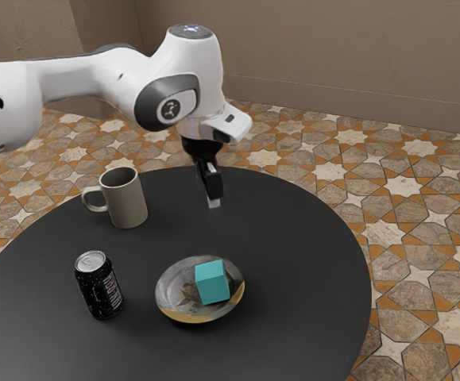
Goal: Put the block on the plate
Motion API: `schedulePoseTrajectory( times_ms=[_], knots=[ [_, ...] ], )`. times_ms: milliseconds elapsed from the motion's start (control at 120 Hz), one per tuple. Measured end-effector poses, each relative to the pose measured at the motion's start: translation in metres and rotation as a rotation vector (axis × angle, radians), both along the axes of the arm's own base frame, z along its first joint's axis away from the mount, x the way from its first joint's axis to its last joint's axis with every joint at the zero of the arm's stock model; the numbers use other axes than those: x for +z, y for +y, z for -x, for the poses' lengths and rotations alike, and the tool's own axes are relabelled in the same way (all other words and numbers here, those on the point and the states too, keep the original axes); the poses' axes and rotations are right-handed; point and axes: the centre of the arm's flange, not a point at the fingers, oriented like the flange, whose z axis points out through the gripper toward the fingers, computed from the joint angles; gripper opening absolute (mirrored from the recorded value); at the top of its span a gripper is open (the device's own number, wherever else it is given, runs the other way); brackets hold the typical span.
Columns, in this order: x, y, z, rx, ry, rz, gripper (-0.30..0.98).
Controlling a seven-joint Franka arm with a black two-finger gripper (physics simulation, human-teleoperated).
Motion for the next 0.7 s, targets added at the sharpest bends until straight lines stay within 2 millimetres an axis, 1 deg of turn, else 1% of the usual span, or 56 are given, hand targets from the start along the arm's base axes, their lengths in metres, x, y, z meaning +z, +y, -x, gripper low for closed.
schedulePoseTrajectory(
  times_ms=[67,225,283,375,508,567,650,700],
  knots=[
    [0.018,0.011,0.000,0.032,-0.004,0.010,0.68],
    [0.041,0.040,-0.003,0.105,0.007,0.022,0.69],
    [0.048,0.052,-0.003,0.137,0.011,0.021,0.69],
    [0.055,0.079,-0.002,0.203,0.023,0.018,0.69],
    [0.067,0.127,0.000,0.337,0.024,0.014,0.69],
    [0.072,0.153,0.002,0.408,0.024,0.014,0.69],
    [0.091,0.196,0.004,0.516,0.006,0.027,0.69],
    [0.104,0.214,0.006,0.566,-0.006,0.032,0.69]
  ],
)
